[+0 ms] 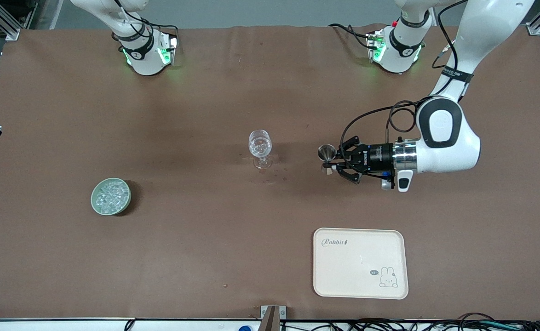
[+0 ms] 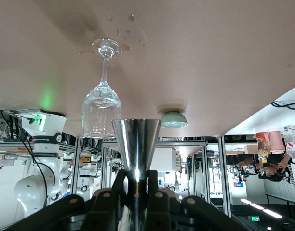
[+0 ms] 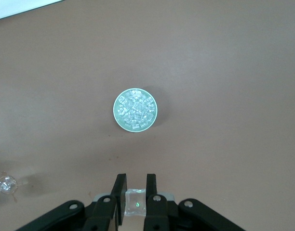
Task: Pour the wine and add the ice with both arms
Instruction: 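Carry the silver jigger over the wine glass with the left gripper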
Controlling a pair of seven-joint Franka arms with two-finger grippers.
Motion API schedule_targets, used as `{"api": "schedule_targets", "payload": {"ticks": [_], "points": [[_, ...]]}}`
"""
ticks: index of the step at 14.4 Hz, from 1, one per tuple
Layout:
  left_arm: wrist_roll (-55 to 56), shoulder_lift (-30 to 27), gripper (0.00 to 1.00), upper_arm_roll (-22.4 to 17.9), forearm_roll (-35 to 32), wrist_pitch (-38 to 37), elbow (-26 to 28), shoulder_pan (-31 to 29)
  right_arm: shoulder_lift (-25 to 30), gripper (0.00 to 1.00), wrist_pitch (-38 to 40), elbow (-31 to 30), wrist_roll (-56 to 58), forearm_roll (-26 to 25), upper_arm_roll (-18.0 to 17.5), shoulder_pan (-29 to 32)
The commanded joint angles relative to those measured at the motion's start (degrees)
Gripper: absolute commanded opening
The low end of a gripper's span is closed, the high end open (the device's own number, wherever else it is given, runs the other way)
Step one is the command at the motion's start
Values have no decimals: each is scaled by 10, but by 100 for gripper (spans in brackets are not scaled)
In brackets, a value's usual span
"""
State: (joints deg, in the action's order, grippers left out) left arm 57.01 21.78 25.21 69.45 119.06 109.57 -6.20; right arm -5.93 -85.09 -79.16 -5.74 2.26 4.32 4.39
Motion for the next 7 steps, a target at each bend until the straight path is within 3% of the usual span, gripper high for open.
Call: {"api": "schedule_targets", "payload": {"ticks": [1,7], "points": [[20,17,1,10,-12,33,-17,19,22,0,-8,-25,3,11,-4,7],[49,36,1,73,-108,82,-18,39,22,1,-6,-25,3,10,-4,7]]}}
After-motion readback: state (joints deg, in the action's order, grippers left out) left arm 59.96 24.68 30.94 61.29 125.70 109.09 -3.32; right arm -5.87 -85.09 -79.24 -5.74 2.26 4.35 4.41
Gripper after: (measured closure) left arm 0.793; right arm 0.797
